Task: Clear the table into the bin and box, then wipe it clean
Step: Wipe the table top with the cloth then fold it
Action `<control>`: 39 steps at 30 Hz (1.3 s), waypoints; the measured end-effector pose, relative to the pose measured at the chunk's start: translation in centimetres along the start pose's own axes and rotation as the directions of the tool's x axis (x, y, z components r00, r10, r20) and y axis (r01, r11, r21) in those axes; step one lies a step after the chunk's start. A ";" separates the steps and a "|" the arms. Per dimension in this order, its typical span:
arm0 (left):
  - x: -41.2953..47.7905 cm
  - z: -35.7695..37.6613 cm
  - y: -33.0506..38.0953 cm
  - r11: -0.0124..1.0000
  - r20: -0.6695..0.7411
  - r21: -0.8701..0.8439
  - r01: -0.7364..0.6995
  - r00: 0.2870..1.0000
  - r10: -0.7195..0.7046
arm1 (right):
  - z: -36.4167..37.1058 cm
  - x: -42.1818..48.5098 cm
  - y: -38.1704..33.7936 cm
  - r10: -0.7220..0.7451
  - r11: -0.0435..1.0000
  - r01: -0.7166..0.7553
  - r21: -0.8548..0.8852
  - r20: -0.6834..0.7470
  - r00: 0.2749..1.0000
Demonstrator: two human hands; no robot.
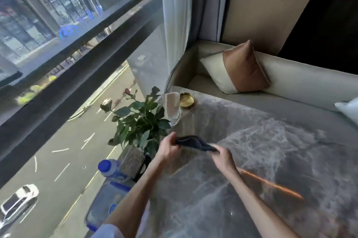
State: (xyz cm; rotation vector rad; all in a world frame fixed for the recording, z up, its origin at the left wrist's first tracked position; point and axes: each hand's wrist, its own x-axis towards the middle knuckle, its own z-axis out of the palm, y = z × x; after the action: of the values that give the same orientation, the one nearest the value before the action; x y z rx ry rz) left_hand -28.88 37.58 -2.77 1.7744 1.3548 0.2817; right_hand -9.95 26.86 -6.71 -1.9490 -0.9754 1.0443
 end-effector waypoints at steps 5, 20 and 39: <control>0.0 1.2 -6.2 0.978 0.125 0.206 -0.022 0.992 -0.004 | 4.7 -0.3 5.2 -0.250 0.878 0.241 -0.414 0.032 0.968; 2.8 6.3 -6.7 0.847 0.024 0.361 0.391 0.903 -0.428 | 10.3 3.0 4.4 0.469 0.854 -0.505 -0.123 -0.237 0.851; 3.6 7.5 -8.3 0.799 -0.052 0.581 0.154 0.987 -0.152 | 11.0 1.8 4.6 0.563 0.811 -0.581 -0.065 -0.178 0.807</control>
State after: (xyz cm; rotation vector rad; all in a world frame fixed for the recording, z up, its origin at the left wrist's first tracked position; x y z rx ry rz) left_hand -28.34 37.33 -14.52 2.1332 1.7002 -0.2600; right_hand -17.58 28.85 -15.80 -2.4621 -0.3568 1.1511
